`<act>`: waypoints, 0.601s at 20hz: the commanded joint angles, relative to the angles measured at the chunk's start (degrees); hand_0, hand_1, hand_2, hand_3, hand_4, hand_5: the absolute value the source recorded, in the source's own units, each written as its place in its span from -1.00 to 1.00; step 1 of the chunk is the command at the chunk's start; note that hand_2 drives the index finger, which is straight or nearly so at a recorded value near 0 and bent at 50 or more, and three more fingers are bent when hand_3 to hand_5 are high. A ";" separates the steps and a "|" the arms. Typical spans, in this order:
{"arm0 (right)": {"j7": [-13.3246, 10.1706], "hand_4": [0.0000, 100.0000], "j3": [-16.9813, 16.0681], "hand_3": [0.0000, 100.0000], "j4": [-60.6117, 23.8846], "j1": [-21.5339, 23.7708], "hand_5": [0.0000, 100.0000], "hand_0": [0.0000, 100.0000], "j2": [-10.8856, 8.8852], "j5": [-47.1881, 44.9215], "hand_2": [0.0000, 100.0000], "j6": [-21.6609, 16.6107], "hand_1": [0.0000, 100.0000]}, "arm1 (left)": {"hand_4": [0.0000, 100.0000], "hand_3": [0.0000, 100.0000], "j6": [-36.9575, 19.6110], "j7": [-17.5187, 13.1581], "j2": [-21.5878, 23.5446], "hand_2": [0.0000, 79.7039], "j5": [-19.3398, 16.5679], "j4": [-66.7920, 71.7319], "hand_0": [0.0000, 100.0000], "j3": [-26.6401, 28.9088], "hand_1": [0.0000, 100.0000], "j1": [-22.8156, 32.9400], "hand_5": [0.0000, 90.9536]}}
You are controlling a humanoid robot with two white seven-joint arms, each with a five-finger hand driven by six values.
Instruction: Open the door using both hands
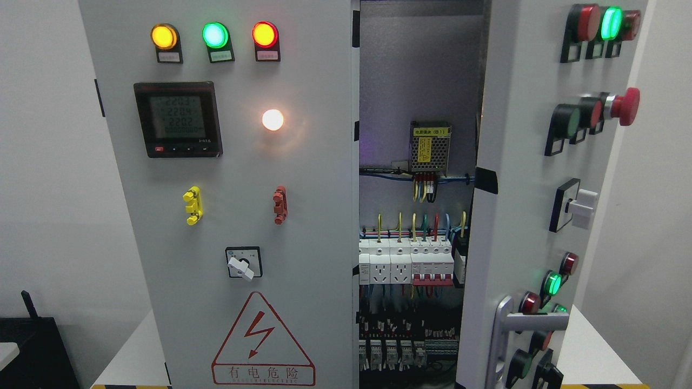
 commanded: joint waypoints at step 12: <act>0.03 -1.00 0.00 -1.00 0.03 0.04 -1.00 -0.79 -0.05 0.00 -1.00 0.05 -1.00 | -0.94 -1.00 -0.02 -0.03 0.00 -1.00 0.00 -0.01 -1.00 -0.17 -1.00 0.00 -1.00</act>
